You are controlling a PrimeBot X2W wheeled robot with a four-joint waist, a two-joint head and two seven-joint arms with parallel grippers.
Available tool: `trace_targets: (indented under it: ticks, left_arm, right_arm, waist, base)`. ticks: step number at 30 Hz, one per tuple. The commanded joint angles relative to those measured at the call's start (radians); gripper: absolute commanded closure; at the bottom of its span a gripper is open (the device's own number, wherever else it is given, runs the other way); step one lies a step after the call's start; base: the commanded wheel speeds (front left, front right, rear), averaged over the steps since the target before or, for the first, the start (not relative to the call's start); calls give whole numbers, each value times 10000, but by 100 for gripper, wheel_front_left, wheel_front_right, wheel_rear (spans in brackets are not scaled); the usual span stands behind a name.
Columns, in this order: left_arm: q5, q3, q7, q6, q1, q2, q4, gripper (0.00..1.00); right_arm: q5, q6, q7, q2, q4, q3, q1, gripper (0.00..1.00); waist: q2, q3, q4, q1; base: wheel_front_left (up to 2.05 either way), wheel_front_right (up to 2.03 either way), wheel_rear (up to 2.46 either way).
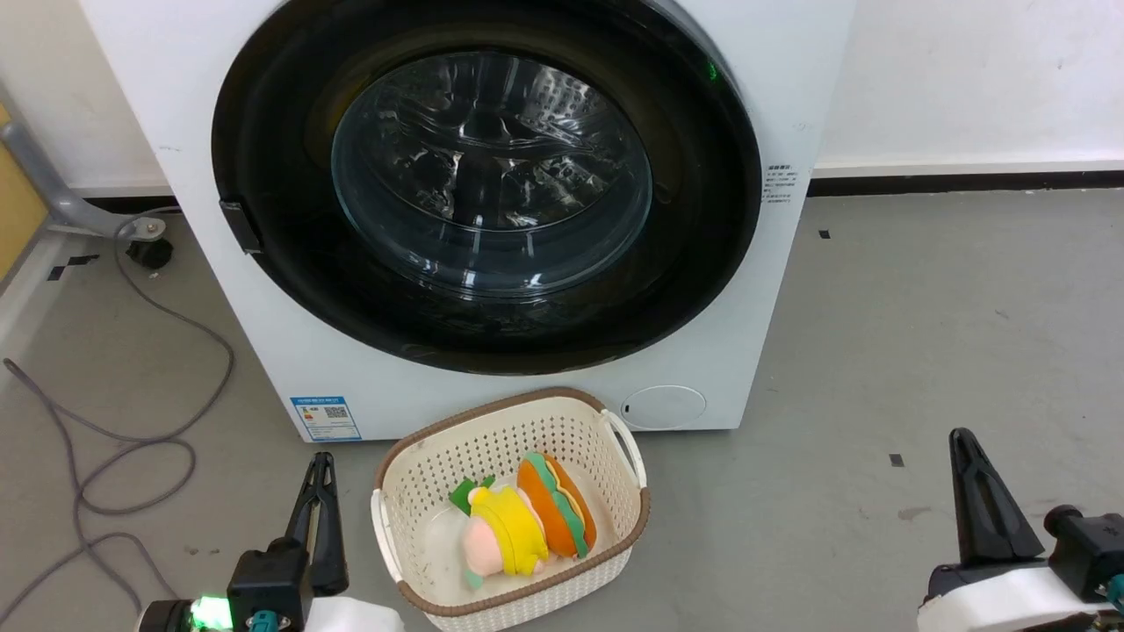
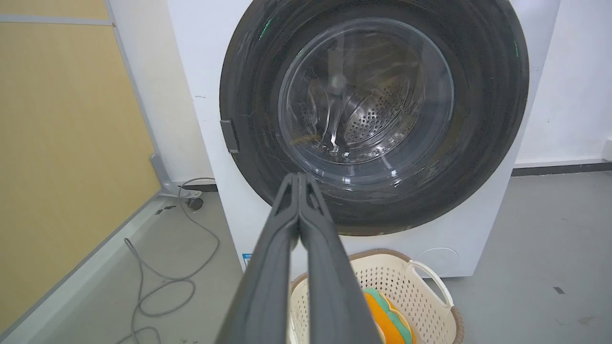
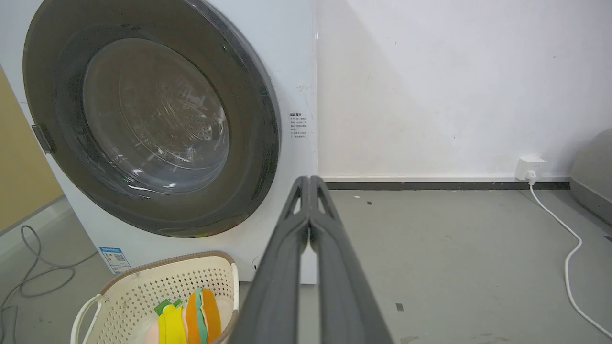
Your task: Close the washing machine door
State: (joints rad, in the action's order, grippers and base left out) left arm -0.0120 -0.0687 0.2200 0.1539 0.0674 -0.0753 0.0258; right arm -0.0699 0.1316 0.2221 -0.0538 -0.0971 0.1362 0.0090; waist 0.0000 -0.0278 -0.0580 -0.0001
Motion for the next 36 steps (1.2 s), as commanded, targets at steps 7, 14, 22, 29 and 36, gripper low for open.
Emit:
trace_targets:
  ticks: [7, 14, 22, 29, 36]
  left_arm:
    - [16, 88, -182, -166, -124, 32, -44, 100]
    - [22, 124, -304, -249, -158, 45, -57, 100]
    - [30, 173, -467, -360, -202, 63, -75, 100]
    - [38, 215, -610, -457, -241, 78, -90, 100]
    - [46, 263, -773, -568, -285, 96, -107, 100]
  right_arm:
    - [119, -2, -184, 7, 133, -130, -18, 100]
    - [154, -2, -307, 9, 184, -204, -22, 100]
    - [201, -3, -472, 11, 252, -304, -28, 100]
    - [242, -4, -616, 13, 311, -391, -33, 100]
    - [289, -4, -780, 16, 378, -490, -39, 100]
  waist:
    - [0, 20, 42, 1]
    - [0, 36, 75, 1]
    - [0, 57, 118, 1]
    - [0, 75, 156, 1]
    - [0, 96, 200, 1]
  base:
    - [0, 0, 0]
    - [0, 0, 0]
    - [0, 0, 0]
    - [0, 0, 0]
    - [0, 0, 0]
